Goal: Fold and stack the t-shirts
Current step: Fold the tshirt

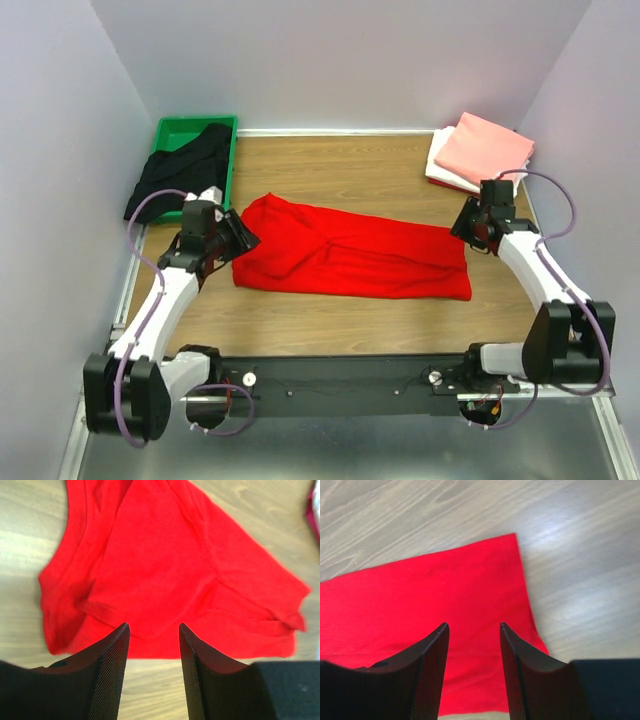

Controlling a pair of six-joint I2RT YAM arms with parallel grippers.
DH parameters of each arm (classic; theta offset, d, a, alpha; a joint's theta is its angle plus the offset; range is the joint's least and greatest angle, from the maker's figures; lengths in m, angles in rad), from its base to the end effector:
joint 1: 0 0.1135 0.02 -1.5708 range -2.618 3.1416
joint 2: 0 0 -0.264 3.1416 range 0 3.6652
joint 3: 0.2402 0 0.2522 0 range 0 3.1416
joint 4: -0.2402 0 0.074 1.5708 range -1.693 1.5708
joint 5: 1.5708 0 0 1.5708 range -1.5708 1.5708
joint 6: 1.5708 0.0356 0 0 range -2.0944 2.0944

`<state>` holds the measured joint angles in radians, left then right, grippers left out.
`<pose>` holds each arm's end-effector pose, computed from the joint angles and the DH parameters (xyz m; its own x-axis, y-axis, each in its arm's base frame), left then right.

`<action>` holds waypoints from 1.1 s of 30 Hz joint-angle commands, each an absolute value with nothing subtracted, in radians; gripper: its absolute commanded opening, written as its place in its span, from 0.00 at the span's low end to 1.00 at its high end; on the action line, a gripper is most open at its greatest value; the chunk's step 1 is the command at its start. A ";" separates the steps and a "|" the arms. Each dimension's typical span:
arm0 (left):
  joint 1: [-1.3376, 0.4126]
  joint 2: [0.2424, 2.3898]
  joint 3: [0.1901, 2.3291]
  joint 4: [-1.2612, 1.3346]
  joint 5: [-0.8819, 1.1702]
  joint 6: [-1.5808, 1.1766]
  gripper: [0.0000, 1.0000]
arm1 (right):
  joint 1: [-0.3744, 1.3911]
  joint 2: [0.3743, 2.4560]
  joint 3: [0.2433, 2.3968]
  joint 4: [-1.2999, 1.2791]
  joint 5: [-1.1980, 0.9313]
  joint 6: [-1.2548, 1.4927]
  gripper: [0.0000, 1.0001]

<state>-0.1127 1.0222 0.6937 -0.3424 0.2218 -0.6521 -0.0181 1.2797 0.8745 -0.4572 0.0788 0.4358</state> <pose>0.2164 -0.0324 0.2489 -0.6615 -0.5209 -0.5396 -0.1516 0.7975 -0.5840 0.2641 -0.0076 0.2418 -0.6591 0.4328 -0.6150 0.3833 0.8969 0.2205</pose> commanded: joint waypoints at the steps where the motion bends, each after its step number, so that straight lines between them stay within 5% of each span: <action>1: -0.184 1.164 0.762 -0.315 0.239 -0.490 0.52 | -0.002 1.391 0.934 -0.420 0.040 0.436 0.51; 19: -0.515 1.538 0.917 -0.244 0.327 -0.304 0.49 | 0.060 1.589 0.874 -0.357 0.017 0.555 0.48; 33: -0.535 1.695 1.009 -0.428 0.042 -0.295 0.45 | 0.060 1.595 0.861 -0.357 0.051 0.565 0.48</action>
<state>-0.5323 1.6733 0.9684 -0.3645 0.1574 -0.3126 0.0597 1.5822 0.8803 -0.3653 0.0105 0.5499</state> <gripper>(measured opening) 0.455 0.485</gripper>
